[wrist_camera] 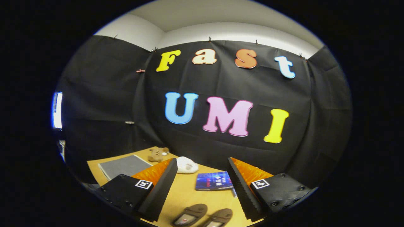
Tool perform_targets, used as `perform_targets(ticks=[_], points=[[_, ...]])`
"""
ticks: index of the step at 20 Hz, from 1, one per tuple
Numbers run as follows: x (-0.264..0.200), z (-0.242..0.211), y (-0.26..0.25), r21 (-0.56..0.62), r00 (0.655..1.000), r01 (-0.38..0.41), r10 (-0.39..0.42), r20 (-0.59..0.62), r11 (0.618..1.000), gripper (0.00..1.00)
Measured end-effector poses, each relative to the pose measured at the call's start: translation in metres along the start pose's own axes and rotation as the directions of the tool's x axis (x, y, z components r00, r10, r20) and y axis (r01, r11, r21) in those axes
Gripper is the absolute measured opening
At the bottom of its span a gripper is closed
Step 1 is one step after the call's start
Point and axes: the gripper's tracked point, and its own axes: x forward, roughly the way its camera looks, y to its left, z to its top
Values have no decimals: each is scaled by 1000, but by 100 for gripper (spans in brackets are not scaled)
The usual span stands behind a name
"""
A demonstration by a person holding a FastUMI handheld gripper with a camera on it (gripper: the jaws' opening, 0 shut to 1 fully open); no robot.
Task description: Open the storage box then place both shoes into the box .Put the left shoe in first, then the right shoe, with the right side of both shoes facing outward in a uniform manner.
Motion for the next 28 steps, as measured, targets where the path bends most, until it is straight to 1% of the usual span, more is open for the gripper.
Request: perform_targets(ticks=[2,3,5,7,8,10,13,15,17,18,20,21,23,25,26,28], points=[[9,-10,22,113,993,-109,112,-22,988,97],[14,-15,33,176,986,-158,166,-31,972,97],[26,-30,54,299,962,-239,267,-56,924,97],[40,-54,72,400,929,-294,358,-94,868,98],[45,-65,80,448,909,-316,402,-110,837,98],[53,-86,100,546,865,-352,487,-121,760,98],[70,-122,129,674,781,-381,611,-133,633,98],[77,-152,147,744,725,-358,670,-161,565,98],[89,-186,165,810,669,-306,718,-192,501,98],[96,-204,172,838,649,-270,732,-206,475,98],[110,-232,179,894,617,-180,755,-223,411,98],[116,-244,182,922,601,-131,769,-219,365,98],[128,-262,195,964,582,-47,792,-186,261,97],[139,-268,208,987,571,-5,811,-130,162,96],[142,-267,211,993,571,7,815,-98,115,96],[151,-262,216,999,584,16,811,-45,44,96]])
